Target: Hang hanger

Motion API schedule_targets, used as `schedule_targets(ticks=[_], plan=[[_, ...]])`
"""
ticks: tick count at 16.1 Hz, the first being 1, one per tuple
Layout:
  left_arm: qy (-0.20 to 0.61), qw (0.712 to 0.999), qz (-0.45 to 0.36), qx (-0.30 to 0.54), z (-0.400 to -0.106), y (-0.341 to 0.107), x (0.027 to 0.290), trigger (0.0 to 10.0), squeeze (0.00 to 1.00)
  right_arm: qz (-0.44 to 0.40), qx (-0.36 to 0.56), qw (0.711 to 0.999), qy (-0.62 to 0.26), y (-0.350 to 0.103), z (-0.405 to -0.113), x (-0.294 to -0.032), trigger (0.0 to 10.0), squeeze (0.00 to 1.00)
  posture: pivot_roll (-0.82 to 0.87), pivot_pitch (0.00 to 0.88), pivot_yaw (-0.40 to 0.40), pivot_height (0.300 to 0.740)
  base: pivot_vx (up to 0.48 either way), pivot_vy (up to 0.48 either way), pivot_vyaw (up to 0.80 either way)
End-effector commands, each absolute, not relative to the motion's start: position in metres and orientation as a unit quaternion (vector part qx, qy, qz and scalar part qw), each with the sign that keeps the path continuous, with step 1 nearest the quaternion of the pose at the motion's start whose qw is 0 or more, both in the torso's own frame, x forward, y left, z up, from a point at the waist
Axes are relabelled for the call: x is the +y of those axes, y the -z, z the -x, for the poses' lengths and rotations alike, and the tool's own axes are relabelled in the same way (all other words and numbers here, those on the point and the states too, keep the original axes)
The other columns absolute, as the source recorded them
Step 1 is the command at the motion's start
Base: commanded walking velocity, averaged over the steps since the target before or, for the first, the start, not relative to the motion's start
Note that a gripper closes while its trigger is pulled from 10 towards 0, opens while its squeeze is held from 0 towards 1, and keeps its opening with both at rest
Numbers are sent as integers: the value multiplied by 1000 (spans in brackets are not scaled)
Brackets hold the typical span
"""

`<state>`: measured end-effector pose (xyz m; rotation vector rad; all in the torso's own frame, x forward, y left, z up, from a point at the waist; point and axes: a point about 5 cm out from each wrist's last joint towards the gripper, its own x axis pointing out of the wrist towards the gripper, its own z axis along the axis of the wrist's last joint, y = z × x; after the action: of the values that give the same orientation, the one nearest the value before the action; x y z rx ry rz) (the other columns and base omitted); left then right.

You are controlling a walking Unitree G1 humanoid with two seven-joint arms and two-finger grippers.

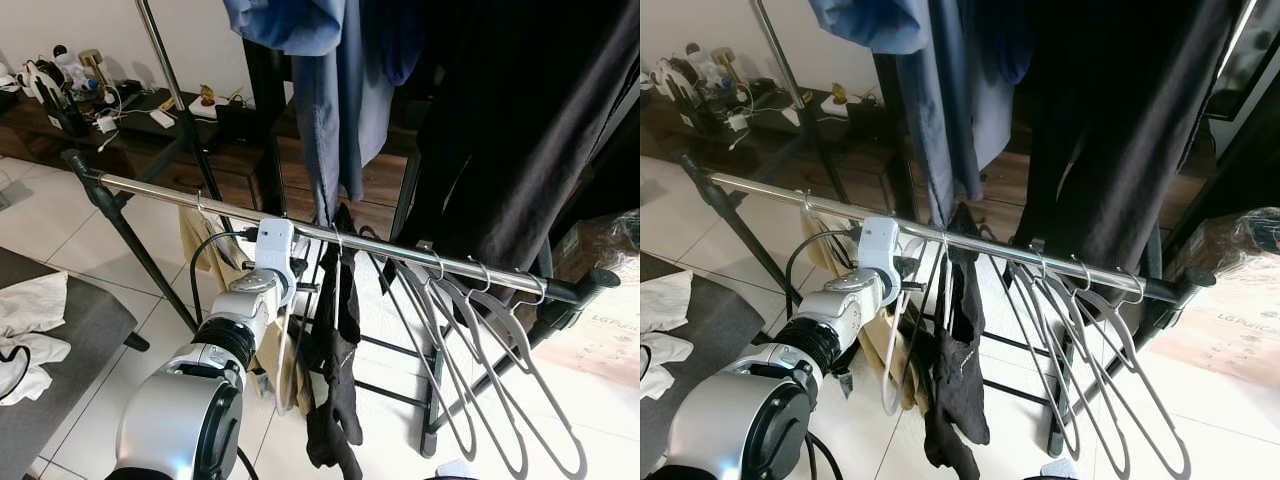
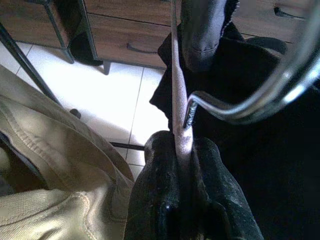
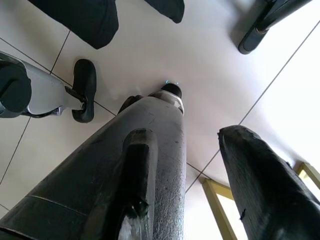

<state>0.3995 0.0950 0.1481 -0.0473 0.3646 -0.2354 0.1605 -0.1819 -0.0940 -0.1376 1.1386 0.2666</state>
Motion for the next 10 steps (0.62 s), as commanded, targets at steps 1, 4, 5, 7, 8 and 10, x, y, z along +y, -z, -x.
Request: schedule_targets(ticks=[1, 4, 5, 7, 8, 10], plan=[[119, 966, 12, 227, -390, -124, 94, 10000, 455, 51, 606, 784, -124, 111, -113, -181, 10000, 0, -108, 235, -9, 740, 0, 0, 0], [114, 971, 3, 210, -390, -124, 96, 10000, 1000, 50, 601, 787, -125, 110, -118, -179, 10000, 0, -96, 208, -1, 740, 0, 0, 0], [113, 972, 3, 205, -390, -125, 96, 10000, 1000, 50, 600, 789, -124, 109, -120, -178, 10000, 0, -88, 199, 2, 740, 0, 0, 0], [112, 975, 10, 193, -387, -125, 95, 10000, 1000, 50, 597, 791, -125, 108, -123, -178, 10000, 0, -76, 183, 5, 740, 0, 0, 0], [107, 978, 11, 177, -384, -127, 95, 10000, 1000, 51, 595, 792, -125, 108, -126, -177, 10000, 0, -72, 174, 6, 740, 0, 0, 0], [104, 983, 0, 154, -375, -129, 99, 10000, 1000, 50, 592, 795, -125, 107, -130, -176, 10000, 0, -67, 147, 13, 740, 0, 0, 0]])
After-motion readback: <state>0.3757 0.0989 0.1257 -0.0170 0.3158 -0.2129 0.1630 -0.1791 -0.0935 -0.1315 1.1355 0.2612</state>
